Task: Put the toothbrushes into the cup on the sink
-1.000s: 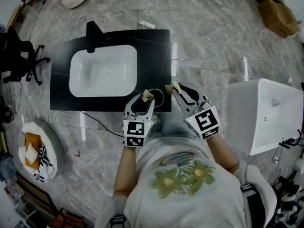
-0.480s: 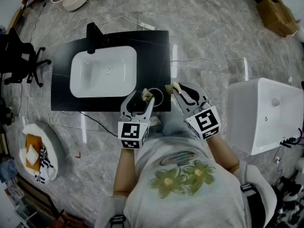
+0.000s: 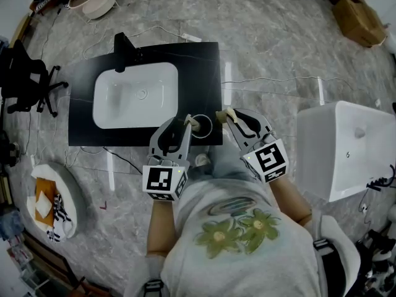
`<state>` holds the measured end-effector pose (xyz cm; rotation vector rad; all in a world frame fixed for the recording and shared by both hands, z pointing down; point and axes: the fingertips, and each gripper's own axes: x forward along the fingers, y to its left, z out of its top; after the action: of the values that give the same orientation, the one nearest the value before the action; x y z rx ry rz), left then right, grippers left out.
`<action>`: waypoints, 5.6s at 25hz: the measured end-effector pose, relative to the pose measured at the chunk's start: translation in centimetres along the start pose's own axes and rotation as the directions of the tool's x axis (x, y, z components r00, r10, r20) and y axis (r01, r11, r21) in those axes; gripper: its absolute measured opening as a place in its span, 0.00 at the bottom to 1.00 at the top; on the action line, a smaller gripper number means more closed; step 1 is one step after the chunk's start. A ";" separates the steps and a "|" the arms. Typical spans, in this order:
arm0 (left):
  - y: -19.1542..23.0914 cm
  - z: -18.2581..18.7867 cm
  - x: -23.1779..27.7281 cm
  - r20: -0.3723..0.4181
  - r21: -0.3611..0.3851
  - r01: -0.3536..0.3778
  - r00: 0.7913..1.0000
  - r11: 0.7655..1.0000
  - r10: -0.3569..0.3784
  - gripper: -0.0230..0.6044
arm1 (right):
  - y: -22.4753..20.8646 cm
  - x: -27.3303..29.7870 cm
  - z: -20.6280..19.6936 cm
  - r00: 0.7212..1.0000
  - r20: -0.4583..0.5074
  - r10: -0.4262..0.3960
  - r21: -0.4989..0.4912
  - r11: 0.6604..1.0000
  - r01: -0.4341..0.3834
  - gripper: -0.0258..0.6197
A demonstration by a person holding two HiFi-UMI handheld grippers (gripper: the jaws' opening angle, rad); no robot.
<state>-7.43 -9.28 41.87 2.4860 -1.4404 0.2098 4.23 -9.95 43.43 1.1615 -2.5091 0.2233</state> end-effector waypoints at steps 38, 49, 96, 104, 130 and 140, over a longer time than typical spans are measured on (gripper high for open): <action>-0.5 1.1 -4.1 0.047 0.030 0.000 0.999 1.000 -0.002 0.07 | 4.4 -3.6 7.3 0.976 0.202 0.087 -0.067 0.995 -0.074 0.17; 0.0 1.2 -4.4 0.045 0.020 -0.029 0.999 0.999 0.028 0.07 | 5.2 -2.5 6.0 0.982 0.140 0.123 -0.054 0.992 -0.116 0.17; 2.3 0.0 -2.5 0.015 -0.043 -0.038 0.999 0.998 0.038 0.07 | 5.1 2.2 2.6 0.986 0.014 0.169 -0.041 0.985 -0.168 0.17; 2.5 -0.2 -2.4 0.010 -0.043 -0.038 0.999 0.998 0.038 0.07 | 4.9 2.8 2.1 0.985 -0.008 0.172 -0.041 0.984 -0.172 0.17; 2.9 -0.5 -1.5 -0.003 -0.053 -0.042 0.999 0.998 0.042 0.07 | 5.2 4.6 -0.7 0.977 -0.099 0.187 -0.078 0.978 -0.195 0.17; 3.0 -0.9 -1.5 -0.007 -0.049 -0.035 0.999 0.998 0.035 0.07 | 5.5 5.2 -2.3 0.971 -0.143 0.190 -0.082 0.976 -0.203 0.17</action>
<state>-10.77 -9.15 42.81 2.4205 -1.4695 0.1863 -2.46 -9.39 47.64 0.8320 -2.4849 0.2217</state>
